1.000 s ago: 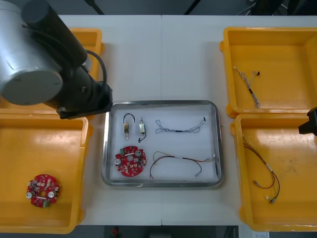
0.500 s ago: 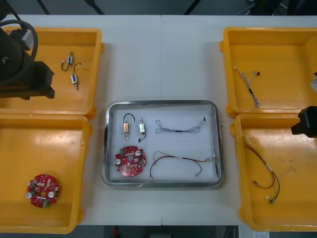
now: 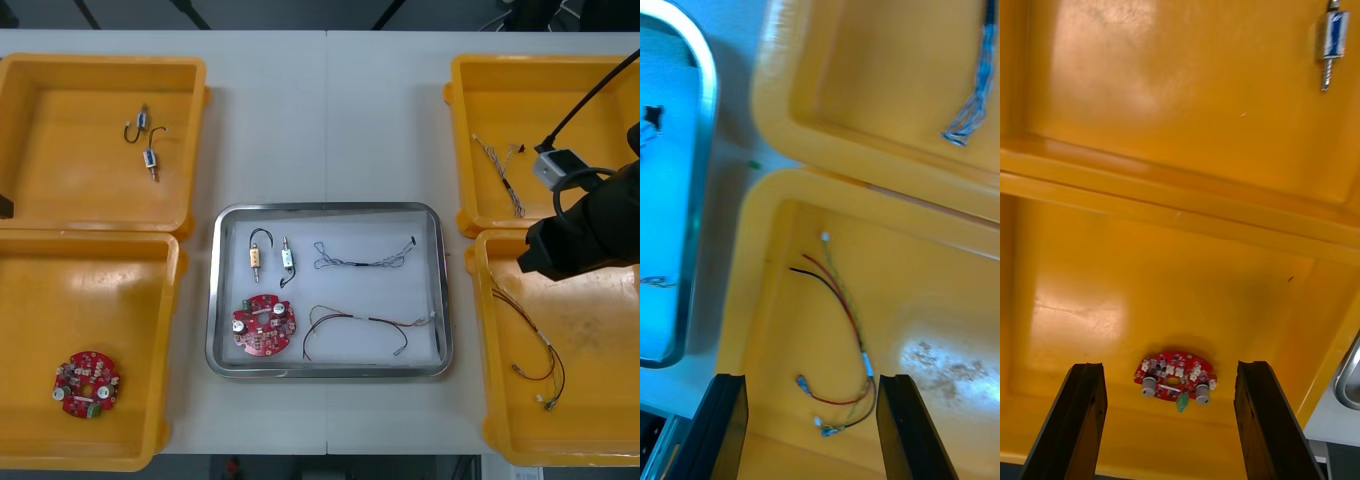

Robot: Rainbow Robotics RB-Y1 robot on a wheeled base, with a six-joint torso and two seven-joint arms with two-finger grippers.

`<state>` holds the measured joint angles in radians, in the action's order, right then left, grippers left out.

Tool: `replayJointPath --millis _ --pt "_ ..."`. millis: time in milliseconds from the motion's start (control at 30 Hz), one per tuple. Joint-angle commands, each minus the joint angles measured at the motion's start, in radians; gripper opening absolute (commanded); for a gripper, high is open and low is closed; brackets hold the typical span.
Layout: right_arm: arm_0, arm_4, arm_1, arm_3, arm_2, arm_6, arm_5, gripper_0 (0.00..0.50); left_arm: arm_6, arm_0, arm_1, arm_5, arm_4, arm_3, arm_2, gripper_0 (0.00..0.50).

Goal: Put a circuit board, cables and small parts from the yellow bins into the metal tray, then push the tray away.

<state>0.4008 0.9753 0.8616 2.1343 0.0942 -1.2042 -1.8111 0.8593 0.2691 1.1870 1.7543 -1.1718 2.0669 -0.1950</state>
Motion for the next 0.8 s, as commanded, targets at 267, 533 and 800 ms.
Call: replayJointPath --millis 267,533,800 --pt "0.187 0.046 0.001 0.052 0.265 -0.031 0.065 0.5 0.038 -0.271 0.048 -0.171 0.067 0.153 -0.09 0.5" --pt "0.305 0.043 -0.006 0.087 0.458 -0.066 0.116 0.5 0.052 -0.303 0.048 -0.197 0.08 0.15 -0.089 0.5" --pt "0.391 0.0 -0.047 0.122 0.636 -0.158 0.156 0.5 0.072 -0.317 0.048 -0.197 0.075 0.164 -0.09 0.5"
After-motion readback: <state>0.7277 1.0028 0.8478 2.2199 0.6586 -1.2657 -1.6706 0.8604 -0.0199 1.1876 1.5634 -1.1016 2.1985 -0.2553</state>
